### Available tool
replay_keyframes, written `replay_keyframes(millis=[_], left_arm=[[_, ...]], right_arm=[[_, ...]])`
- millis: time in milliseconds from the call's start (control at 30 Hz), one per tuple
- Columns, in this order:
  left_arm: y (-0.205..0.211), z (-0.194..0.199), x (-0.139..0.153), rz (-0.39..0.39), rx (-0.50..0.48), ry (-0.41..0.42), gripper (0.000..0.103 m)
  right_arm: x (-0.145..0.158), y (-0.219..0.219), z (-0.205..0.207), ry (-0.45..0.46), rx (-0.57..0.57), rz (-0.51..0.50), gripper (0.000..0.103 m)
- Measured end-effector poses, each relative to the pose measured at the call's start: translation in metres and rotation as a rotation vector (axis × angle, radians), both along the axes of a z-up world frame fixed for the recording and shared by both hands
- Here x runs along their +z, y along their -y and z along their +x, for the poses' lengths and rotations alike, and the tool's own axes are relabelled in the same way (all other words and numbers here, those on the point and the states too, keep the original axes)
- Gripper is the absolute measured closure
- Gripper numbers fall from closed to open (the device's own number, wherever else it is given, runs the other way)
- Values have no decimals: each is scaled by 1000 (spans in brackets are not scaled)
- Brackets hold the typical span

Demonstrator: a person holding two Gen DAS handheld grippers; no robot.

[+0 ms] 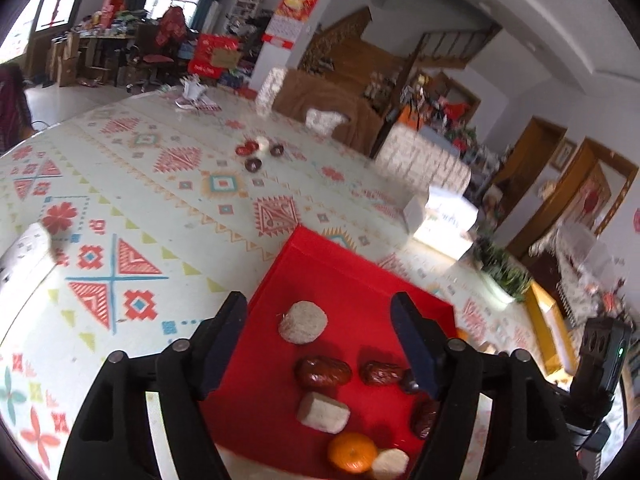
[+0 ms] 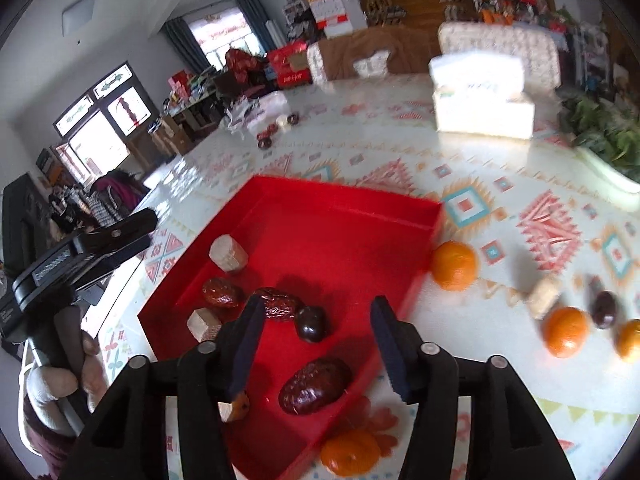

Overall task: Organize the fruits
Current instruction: 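Lift both open tools away from the tray and back toward the fruit row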

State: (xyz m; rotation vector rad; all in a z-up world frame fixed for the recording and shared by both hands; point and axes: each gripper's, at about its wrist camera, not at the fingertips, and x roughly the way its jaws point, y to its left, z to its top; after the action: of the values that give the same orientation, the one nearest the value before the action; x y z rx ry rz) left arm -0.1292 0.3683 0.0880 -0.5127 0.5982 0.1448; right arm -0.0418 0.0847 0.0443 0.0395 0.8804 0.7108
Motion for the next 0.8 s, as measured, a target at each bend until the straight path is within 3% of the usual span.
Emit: replay_keyframes(millis=[200, 333, 533, 800], left_arm=[[10, -51, 24, -23, 80, 106, 14], [22, -84, 34, -66, 101, 182, 10], [44, -117, 51, -71, 104, 236, 10], [91, -159, 91, 41, 94, 324, 10]], right_arm=[[39, 33, -49, 292, -136, -32, 18], [56, 69, -80, 444, -239, 65, 1], [57, 115, -86, 321, -287, 142, 0], [66, 156, -126, 352, -347, 151, 0]])
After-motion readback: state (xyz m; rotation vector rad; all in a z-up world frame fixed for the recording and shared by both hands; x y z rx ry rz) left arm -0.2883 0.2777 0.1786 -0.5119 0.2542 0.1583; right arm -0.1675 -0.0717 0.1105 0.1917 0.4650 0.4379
